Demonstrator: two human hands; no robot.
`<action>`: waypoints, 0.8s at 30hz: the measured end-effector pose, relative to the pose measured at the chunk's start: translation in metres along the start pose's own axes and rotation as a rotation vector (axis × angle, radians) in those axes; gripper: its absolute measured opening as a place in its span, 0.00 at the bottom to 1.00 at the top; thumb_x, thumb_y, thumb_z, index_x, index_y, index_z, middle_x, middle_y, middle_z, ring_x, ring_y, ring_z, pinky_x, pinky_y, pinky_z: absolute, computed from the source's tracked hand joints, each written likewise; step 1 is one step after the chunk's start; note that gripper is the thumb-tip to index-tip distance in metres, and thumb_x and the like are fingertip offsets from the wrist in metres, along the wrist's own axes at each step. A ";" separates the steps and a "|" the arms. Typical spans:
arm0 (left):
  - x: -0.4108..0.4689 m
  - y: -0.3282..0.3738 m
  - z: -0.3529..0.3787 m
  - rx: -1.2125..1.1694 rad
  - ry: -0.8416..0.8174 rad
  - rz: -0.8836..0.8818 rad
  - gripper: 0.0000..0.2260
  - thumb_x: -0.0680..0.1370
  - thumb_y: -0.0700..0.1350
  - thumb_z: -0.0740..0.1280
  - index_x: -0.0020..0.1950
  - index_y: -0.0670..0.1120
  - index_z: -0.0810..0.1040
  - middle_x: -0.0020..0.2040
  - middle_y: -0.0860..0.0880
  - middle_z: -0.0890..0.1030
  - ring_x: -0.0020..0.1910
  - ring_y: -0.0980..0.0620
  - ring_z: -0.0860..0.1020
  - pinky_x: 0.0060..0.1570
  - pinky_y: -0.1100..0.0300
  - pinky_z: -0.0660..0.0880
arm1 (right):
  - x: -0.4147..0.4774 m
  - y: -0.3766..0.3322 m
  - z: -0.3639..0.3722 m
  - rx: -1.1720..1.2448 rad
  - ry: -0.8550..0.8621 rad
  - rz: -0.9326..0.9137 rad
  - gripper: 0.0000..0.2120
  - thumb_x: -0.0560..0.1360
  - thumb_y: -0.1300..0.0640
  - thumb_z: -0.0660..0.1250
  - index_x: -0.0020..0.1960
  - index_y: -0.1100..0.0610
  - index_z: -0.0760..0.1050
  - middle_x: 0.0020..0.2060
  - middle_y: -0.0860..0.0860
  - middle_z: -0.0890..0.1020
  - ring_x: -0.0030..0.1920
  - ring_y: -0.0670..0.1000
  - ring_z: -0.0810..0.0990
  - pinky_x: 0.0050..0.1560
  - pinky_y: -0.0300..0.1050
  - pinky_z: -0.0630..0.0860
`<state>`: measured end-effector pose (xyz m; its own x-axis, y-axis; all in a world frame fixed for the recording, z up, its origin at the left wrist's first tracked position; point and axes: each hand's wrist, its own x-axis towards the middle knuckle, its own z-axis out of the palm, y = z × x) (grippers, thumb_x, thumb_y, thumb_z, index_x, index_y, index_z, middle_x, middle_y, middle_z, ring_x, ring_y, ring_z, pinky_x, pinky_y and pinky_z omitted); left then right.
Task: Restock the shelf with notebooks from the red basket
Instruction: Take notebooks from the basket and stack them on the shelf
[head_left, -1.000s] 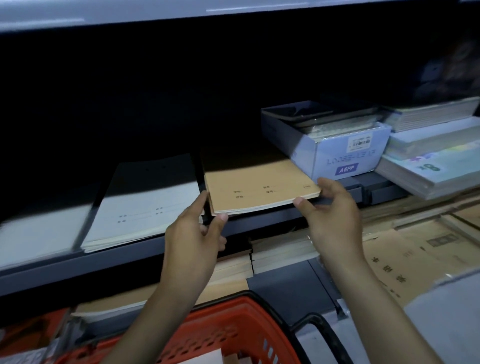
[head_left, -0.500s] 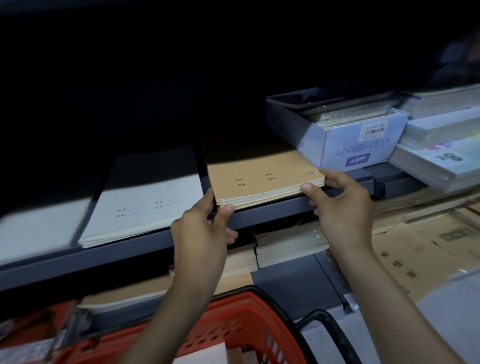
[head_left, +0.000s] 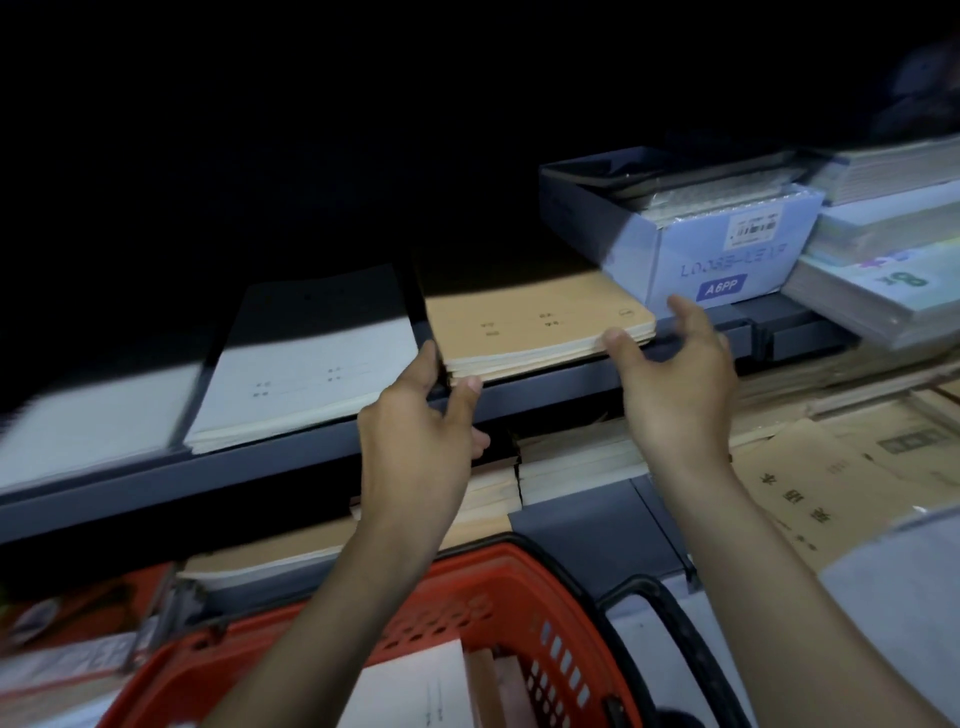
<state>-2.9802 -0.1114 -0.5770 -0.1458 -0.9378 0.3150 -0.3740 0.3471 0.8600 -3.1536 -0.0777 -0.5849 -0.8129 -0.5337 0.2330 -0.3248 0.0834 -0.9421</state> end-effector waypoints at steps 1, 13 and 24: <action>-0.007 0.002 -0.008 0.006 0.015 0.046 0.18 0.80 0.46 0.65 0.70 0.53 0.72 0.33 0.70 0.78 0.28 0.58 0.81 0.33 0.69 0.77 | -0.007 -0.005 0.000 -0.001 0.031 0.004 0.26 0.76 0.48 0.69 0.72 0.52 0.67 0.64 0.50 0.69 0.53 0.44 0.70 0.54 0.33 0.66; -0.154 -0.178 -0.160 1.047 -0.797 -0.054 0.17 0.80 0.49 0.63 0.68 0.52 0.71 0.61 0.51 0.80 0.58 0.50 0.79 0.54 0.60 0.71 | -0.171 0.007 0.051 -0.427 -0.803 -0.315 0.07 0.75 0.54 0.66 0.53 0.50 0.76 0.44 0.47 0.83 0.45 0.49 0.80 0.49 0.43 0.76; -0.202 -0.246 -0.183 1.129 -0.950 -0.012 0.23 0.78 0.52 0.64 0.72 0.54 0.64 0.68 0.48 0.68 0.68 0.45 0.68 0.58 0.50 0.73 | -0.296 0.108 0.067 -1.230 -1.502 -0.573 0.29 0.74 0.47 0.70 0.69 0.56 0.64 0.62 0.56 0.69 0.63 0.60 0.71 0.58 0.54 0.73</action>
<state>-2.6913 -0.0084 -0.7794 -0.5030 -0.7387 -0.4487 -0.8140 0.5794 -0.0413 -2.9160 0.0327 -0.7720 0.2388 -0.7862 -0.5699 -0.9668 -0.2473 -0.0640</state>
